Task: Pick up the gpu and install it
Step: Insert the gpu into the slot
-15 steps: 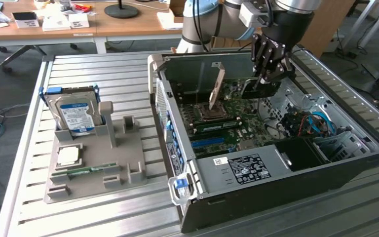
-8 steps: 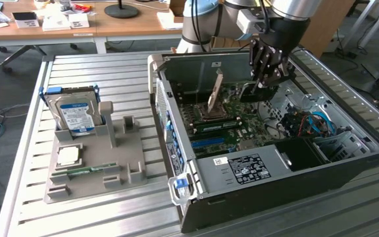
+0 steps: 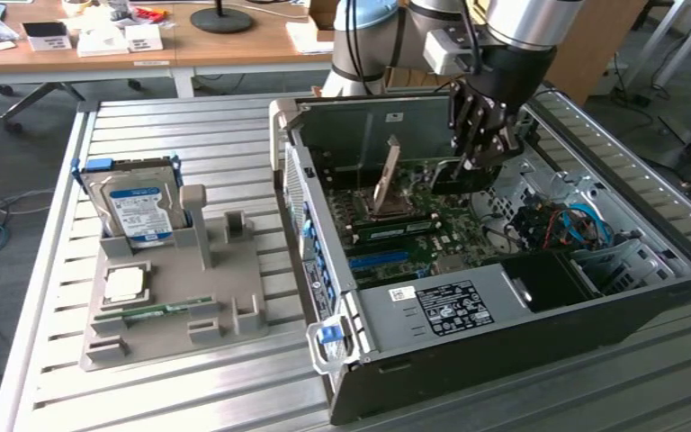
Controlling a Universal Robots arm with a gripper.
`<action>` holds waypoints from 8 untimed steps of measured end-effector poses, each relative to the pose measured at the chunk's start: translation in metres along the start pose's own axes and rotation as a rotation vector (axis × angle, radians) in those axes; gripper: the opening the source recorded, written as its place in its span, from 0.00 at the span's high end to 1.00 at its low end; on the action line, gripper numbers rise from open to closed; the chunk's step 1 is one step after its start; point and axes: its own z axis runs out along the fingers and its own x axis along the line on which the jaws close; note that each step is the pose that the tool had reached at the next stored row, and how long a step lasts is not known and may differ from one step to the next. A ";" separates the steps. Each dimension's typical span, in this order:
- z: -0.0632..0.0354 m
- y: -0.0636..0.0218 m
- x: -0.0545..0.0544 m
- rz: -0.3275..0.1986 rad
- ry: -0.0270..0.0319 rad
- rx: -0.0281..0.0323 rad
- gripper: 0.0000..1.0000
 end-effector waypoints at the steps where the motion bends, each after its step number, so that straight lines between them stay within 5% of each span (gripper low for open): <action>1: 0.0015 0.0010 0.001 0.000 -0.0001 0.0000 0.73; 8: 0.0130 0.0080 0.005 0.000 0.0001 0.0009 0.73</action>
